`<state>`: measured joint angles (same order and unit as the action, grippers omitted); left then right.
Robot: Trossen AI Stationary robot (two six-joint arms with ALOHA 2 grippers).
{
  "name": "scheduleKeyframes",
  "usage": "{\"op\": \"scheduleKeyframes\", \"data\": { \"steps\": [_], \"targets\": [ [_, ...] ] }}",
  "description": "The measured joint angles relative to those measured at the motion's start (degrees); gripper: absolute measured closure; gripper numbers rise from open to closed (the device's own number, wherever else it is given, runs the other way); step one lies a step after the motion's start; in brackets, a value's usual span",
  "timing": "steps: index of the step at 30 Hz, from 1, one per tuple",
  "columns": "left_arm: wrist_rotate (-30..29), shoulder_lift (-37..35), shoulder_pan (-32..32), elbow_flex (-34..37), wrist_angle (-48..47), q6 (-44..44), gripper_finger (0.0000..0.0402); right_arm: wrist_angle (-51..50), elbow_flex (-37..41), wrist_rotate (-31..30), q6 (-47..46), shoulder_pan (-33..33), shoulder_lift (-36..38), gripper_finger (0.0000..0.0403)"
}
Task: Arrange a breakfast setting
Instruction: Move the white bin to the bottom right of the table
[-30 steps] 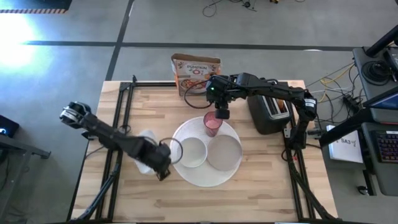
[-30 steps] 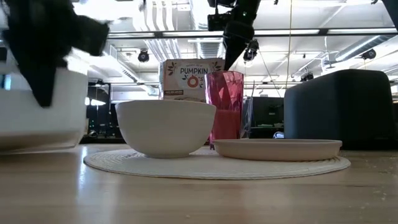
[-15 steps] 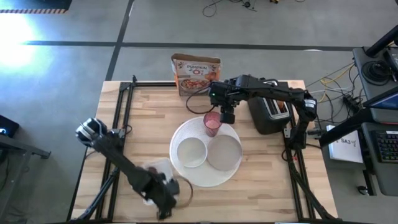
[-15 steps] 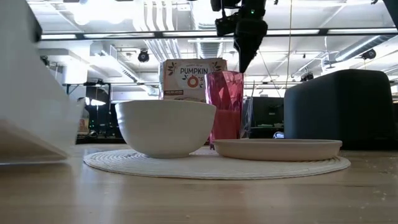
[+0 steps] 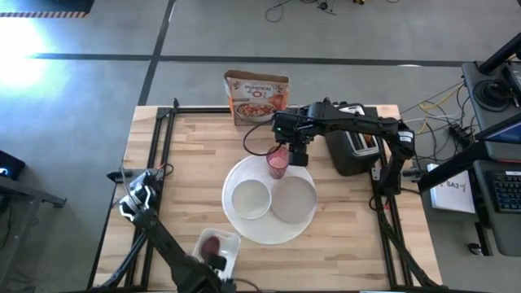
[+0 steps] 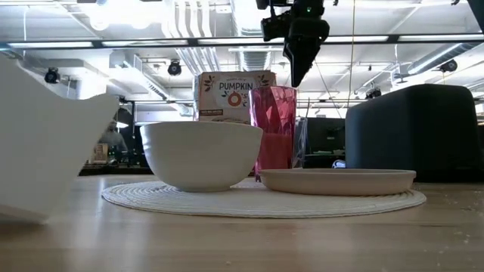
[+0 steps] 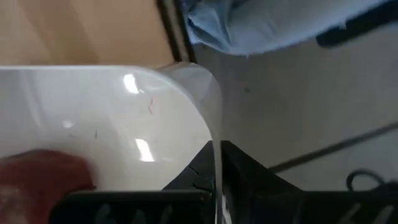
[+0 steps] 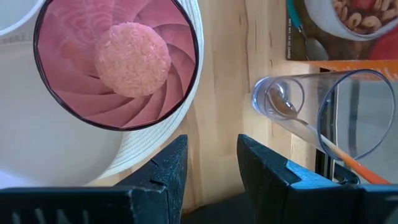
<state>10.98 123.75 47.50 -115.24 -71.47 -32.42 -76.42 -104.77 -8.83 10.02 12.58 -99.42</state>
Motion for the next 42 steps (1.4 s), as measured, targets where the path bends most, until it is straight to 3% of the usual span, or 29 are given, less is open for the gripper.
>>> {"op": "scheduleKeyframes", "data": {
  "steps": [7,17,33,42],
  "targets": [
    [-3.32,4.08,0.33,-7.9,-5.4,8.2,0.0402,0.44,-0.01,-0.19,1.12,0.04,0.0,0.028],
    [-8.96,3.8,0.18,-4.97,-6.71,26.71,0.0402,0.97,-0.01,-0.2,2.45,0.04,0.0,0.0276],
    [-17.36,3.71,-1.72,-1.1,-4.77,44.57,0.0402,9.95,0.0,-0.21,2.52,0.04,0.0,0.0275],
    [-18.46,3.62,-3.8,-0.93,4.87,53.53,0.0402,16.98,0.0,-0.21,2.51,0.04,0.0,0.0277]
  ]
}}
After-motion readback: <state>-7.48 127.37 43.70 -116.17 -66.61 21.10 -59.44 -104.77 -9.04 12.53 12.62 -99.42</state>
